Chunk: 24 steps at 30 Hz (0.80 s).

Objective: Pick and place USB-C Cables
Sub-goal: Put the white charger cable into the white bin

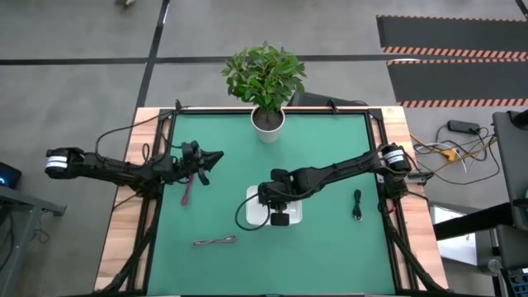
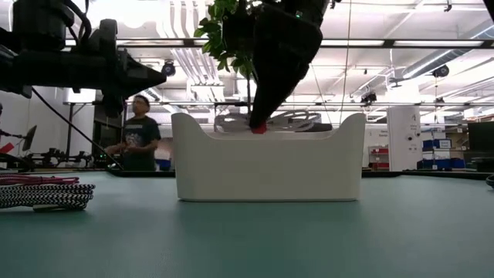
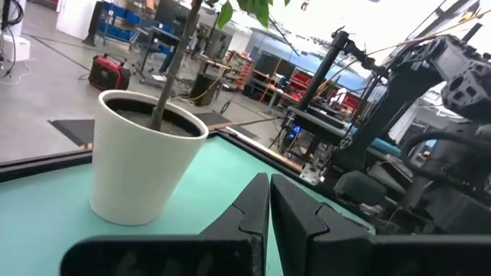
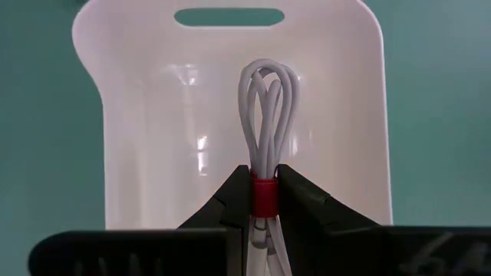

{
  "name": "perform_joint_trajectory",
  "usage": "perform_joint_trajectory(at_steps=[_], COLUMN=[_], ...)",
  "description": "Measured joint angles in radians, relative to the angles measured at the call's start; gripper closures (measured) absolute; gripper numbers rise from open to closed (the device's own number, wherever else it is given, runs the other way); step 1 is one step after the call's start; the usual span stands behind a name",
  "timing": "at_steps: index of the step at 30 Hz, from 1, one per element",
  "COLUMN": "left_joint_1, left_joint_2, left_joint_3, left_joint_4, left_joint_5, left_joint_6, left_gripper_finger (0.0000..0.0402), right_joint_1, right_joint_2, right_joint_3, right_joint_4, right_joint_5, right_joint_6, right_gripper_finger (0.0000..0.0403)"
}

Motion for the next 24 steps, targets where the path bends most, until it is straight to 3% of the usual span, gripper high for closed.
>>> perform_joint_trajectory(at_steps=[24], left_joint_1=[0.0], left_joint_2=[0.115], left_joint_3=[0.0], left_joint_4=[0.001], left_joint_5=[0.001], left_joint_6=[-0.009], left_gripper_finger=[0.0402], right_joint_1=[-0.002], right_joint_2=[0.001], right_joint_3=[-0.102], right_joint_4=[0.122], right_joint_5=[0.081], right_joint_6=[-0.029], right_gripper_finger=[0.0365])
